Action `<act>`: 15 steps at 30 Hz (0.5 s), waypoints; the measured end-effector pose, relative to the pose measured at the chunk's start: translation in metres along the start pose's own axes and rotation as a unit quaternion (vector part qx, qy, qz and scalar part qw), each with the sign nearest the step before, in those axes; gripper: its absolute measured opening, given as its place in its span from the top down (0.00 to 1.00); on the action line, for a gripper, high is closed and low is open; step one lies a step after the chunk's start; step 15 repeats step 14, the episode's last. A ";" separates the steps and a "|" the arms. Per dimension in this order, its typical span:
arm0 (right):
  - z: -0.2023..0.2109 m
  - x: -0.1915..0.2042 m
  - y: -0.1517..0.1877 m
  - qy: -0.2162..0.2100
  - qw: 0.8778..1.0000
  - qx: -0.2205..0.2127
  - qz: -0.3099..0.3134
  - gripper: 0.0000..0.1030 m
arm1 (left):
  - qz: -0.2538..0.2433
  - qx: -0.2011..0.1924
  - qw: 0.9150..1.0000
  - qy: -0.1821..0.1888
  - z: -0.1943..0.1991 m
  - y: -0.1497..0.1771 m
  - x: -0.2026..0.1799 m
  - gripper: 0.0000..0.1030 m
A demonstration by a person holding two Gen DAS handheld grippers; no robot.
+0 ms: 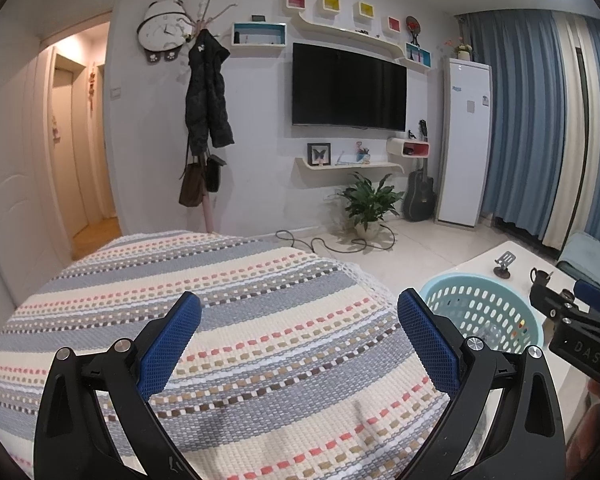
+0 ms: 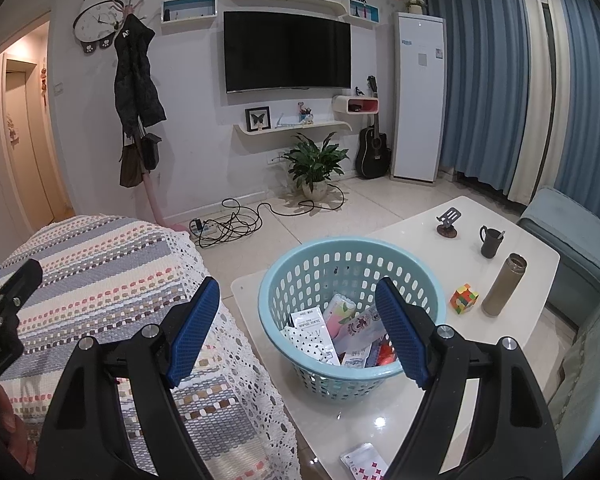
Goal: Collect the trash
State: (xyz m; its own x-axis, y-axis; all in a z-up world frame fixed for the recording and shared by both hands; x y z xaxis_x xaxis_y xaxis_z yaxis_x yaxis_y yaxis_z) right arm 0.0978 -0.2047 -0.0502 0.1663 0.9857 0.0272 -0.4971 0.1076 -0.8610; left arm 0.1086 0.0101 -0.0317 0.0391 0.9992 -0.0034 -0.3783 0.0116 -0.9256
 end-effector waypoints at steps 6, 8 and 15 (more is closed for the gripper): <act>0.004 0.000 -0.003 0.013 1.000 0.007 0.003 0.26 | -0.009 0.000 1.000 0.006 0.005 -0.005 -0.003 0.07; 0.006 -0.001 -0.004 0.013 1.000 0.010 0.000 0.26 | -0.005 0.011 1.000 0.014 0.006 -0.009 -0.002 0.07; 0.017 0.001 -0.011 0.000 1.000 0.003 -0.004 0.26 | -0.009 0.006 1.000 -0.002 0.028 -0.014 0.001 0.07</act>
Point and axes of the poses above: each gripper's, at about its wrist camera, not at the fingertips, and z roughly against the way its jaws point, x to its left, y to its underside, the point moved 1 cm from there along -z, roughly the way its jaws point, and after that the axes turned 1 degree about z, right-handed, at the moved point
